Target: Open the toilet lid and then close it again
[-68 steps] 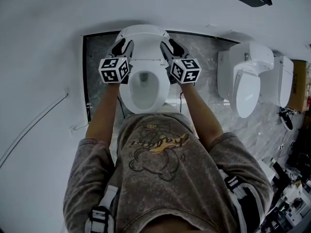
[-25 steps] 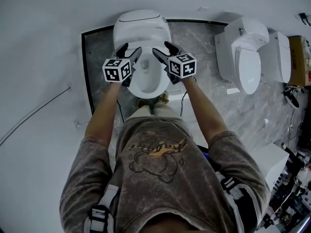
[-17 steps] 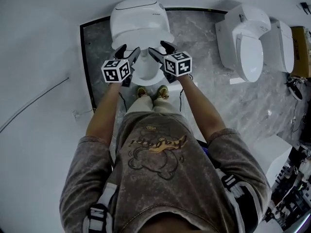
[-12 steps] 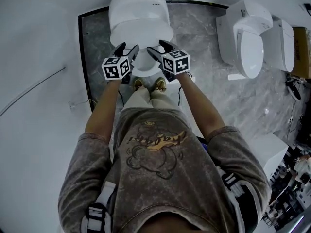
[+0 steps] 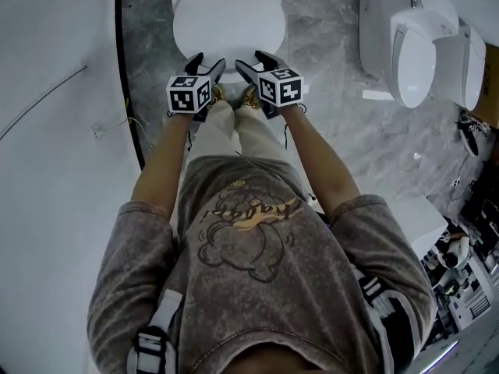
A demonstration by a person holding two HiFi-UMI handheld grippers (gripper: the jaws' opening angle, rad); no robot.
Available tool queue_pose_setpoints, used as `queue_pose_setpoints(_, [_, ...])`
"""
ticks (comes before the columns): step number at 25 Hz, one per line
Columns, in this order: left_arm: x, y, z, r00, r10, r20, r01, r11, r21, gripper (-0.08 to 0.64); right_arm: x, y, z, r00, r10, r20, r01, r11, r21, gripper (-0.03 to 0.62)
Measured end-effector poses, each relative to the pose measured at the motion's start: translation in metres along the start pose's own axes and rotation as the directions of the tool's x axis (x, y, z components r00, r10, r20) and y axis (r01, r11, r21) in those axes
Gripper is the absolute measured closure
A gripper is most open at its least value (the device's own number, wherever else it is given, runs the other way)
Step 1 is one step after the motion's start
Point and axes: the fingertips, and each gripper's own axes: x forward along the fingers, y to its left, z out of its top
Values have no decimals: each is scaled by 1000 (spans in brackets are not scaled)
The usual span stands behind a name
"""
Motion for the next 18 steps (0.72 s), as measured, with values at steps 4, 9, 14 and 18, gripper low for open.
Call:
queue_pose_setpoints(4, [14, 9, -47, 998, 8, -67, -10, 1000, -26, 276, 18, -9, -44, 998, -20, -52, 22, 999, 35, 307])
queue_pose_setpoints(9, [39, 24, -98, 993, 4, -119, -11, 998, -56, 276, 45, -25, -93, 993, -37, -113, 45, 997, 68, 307])
queue_pose_setpoints(14, [62, 39, -139, 987, -8, -158, -1, 999, -54, 276, 71, -40, -133, 984, -48, -170, 61, 996, 71, 308])
queue_pose_setpoints(18, [78, 53, -164, 982, -10, -188, -3, 997, -71, 276, 91, -51, -157, 980, -58, -190, 77, 993, 92, 308])
